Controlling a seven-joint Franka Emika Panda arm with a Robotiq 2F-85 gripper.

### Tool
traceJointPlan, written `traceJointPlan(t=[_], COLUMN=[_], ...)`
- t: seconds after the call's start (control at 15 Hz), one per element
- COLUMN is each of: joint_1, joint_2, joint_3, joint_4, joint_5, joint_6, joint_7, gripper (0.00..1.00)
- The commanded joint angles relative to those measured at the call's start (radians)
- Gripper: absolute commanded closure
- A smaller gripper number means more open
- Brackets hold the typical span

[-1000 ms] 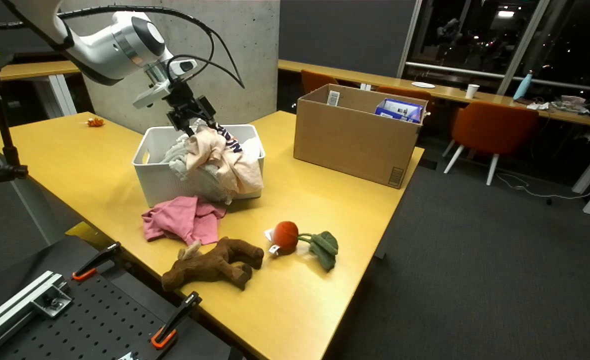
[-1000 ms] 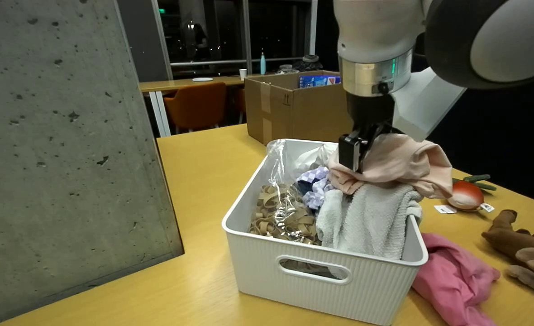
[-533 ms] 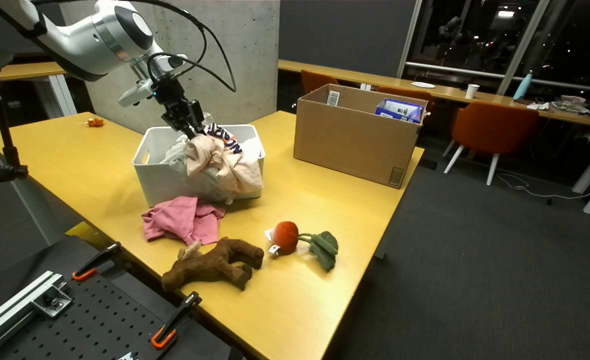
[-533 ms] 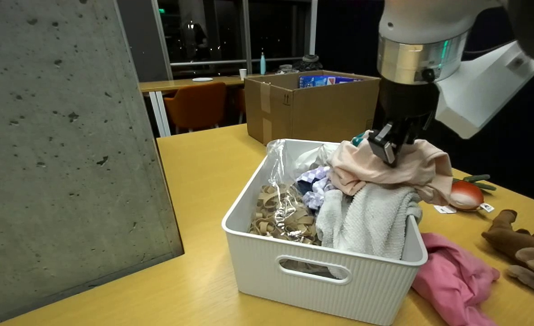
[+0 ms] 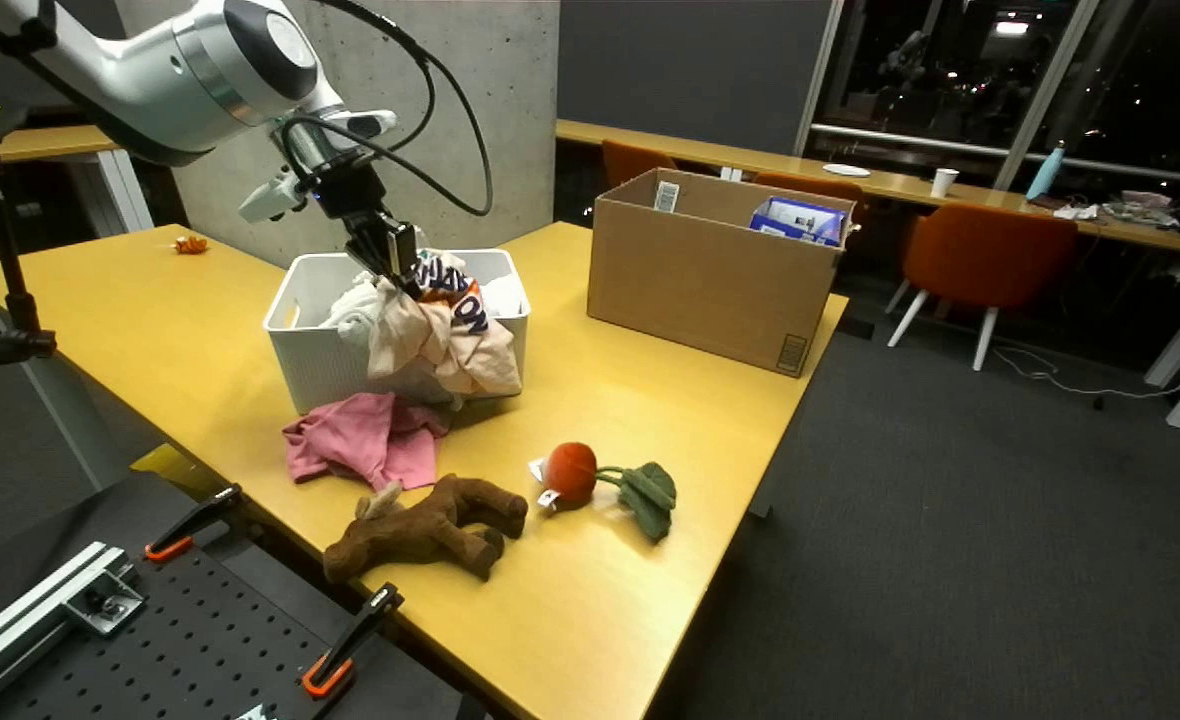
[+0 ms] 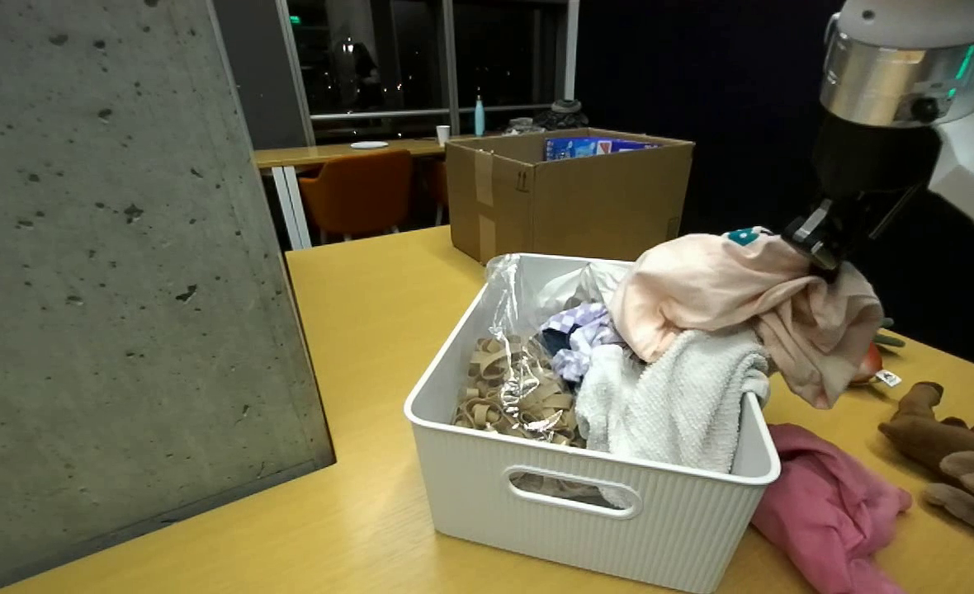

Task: Use the pink shirt to pick up the moose, put it and the shirt inside the white basket, use the grey towel to pick up the toy vegetable and put it inside the white basket

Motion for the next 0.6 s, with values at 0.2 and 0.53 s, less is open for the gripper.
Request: traceJointPlan(t=[0.2,0.53], joint_1=[-0.101,-0.212], joint_2=[-0.365,-0.397], joint_3=[-0.013,-0.034], joint_4=[-0.278,-0.291], joint_5=[0.049,0.135], joint_6=[-0.002,0.024], joint_7=[0.041,-0.045], gripper=[0.99,0.99])
